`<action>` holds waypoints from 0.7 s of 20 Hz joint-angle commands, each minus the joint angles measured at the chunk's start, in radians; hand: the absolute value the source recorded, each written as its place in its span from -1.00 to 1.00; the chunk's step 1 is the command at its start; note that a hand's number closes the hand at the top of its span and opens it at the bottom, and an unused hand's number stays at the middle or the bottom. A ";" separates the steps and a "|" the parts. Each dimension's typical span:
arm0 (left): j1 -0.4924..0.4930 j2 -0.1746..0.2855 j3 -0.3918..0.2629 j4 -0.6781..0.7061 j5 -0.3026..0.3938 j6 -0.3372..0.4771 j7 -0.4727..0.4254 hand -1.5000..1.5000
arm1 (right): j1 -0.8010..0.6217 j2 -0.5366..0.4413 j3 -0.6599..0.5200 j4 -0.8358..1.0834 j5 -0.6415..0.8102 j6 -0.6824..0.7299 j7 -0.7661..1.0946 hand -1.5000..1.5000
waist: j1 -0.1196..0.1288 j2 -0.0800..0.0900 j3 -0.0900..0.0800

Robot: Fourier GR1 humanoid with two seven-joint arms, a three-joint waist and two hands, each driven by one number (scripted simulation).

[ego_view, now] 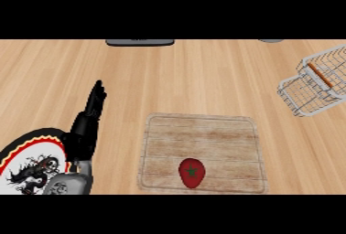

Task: Pick the bell pepper from the cutting board and place it in the tiered basket

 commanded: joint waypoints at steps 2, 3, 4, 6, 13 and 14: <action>-0.030 -0.022 -0.031 -0.026 -0.020 0.010 0.062 0.00 | -0.176 0.016 -0.045 0.087 -0.198 0.127 0.160 1.00 | 0.019 0.003 0.000; -0.055 -0.011 -0.021 -0.021 -0.006 -0.009 0.059 0.00 | -0.199 0.002 -0.041 0.161 -0.214 0.134 0.155 1.00 | 0.022 0.005 0.000; -0.048 -0.029 -0.015 0.055 -0.003 0.001 -0.012 0.00 | -0.266 0.015 0.006 0.153 -0.237 0.142 0.248 1.00 | 0.026 0.007 -0.001; -0.003 -0.032 -0.055 -0.045 -0.029 0.028 0.034 0.00 | -0.346 -0.041 0.051 0.194 -0.240 0.146 0.289 1.00 | 0.028 0.005 0.000; -0.003 0.021 0.003 -0.068 0.024 -0.035 0.040 0.00 | -0.458 -0.029 0.233 0.393 -0.034 -0.059 0.206 1.00 | 0.033 0.008 0.002; -0.037 -0.013 -0.019 0.012 -0.011 -0.003 0.001 0.00 | -0.456 -0.040 0.257 0.436 0.012 -0.093 0.155 1.00 | 0.030 0.009 0.002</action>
